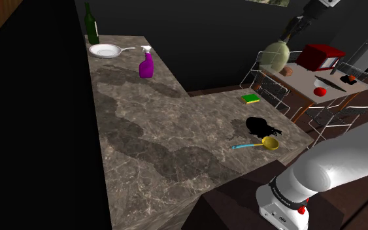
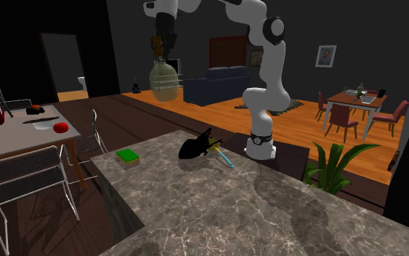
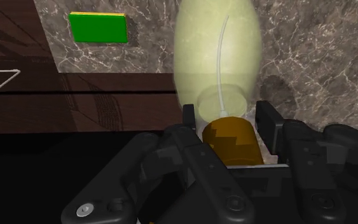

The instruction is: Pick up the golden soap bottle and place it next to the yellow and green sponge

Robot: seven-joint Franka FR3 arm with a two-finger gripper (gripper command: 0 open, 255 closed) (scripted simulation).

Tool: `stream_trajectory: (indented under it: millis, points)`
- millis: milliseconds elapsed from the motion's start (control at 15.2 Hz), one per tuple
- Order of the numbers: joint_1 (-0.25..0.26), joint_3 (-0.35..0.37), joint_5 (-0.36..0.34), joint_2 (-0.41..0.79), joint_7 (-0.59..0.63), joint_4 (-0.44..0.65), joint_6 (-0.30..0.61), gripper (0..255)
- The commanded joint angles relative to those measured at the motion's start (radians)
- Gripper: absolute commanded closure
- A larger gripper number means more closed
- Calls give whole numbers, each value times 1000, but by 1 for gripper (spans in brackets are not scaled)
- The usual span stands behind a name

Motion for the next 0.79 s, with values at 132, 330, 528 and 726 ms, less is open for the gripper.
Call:
stream_trajectory:
  millis: [132, 330, 528, 726]
  points:
    - [-31, -87, 39, 54, -116, 74, -50, 255]
    - [-61, -158, 86, 116, -209, 139, -88, 255]
    - [-70, -172, 92, 121, -237, 118, -70, 255]
    - [-69, -164, 77, 99, -237, 57, -24, 255]
